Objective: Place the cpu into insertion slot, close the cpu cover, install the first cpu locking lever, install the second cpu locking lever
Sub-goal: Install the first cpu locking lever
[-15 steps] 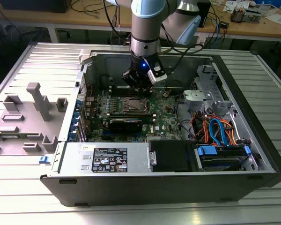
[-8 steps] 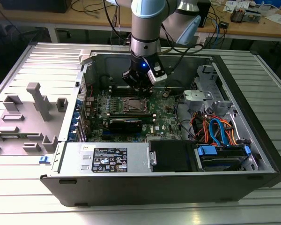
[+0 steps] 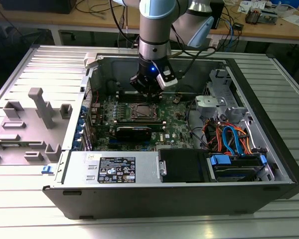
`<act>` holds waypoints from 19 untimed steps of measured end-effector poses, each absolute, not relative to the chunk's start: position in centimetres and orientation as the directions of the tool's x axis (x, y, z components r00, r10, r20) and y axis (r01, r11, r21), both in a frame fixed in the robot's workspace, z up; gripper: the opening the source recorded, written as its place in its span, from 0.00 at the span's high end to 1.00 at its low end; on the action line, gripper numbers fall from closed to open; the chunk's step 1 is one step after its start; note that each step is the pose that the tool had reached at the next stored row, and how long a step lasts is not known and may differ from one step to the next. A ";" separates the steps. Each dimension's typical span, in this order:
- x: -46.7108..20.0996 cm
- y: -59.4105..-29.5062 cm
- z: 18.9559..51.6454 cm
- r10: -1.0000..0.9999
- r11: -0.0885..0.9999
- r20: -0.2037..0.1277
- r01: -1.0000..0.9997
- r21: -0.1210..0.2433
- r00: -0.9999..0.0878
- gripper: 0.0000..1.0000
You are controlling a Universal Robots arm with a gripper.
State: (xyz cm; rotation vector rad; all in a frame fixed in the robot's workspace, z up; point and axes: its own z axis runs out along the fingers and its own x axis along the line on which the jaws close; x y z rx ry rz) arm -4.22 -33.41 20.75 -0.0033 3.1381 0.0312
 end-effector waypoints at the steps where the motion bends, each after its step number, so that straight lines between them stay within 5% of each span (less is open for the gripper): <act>1: -4.2 -33.4 20.7 -0.002 1.000 -0.003 -0.002 0.020 -1.000 0.89; 19: -4.1 -34.0 20.7 -0.002 1.000 -0.003 -0.002 0.020 -1.000 0.89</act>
